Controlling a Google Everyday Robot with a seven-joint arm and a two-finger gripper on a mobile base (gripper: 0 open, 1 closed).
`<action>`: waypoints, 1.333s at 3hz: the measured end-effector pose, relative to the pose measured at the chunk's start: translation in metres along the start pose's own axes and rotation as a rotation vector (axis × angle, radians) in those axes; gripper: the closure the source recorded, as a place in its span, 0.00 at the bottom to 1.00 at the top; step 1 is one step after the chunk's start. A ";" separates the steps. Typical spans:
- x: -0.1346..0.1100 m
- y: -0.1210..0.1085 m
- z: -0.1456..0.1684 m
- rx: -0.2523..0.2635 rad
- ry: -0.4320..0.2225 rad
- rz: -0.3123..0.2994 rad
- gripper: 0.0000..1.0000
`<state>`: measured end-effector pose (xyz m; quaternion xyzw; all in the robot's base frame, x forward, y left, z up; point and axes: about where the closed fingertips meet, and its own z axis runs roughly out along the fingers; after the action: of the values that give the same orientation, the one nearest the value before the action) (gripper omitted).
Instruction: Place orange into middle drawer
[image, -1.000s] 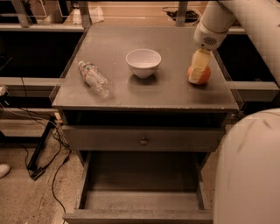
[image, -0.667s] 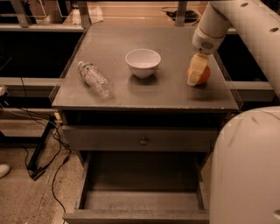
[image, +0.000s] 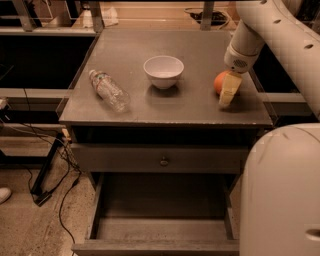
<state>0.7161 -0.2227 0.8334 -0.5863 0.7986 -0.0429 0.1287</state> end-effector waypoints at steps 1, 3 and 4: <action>0.000 0.000 0.000 0.000 0.000 0.000 0.25; 0.000 0.000 0.000 0.000 0.000 0.000 0.71; 0.005 0.000 -0.007 0.009 -0.011 0.019 0.99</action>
Offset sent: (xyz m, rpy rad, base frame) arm 0.0000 0.0000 0.0000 0.0000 0.0000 0.0000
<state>0.7126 -0.2277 0.8391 -0.5782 0.8034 -0.0421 0.1362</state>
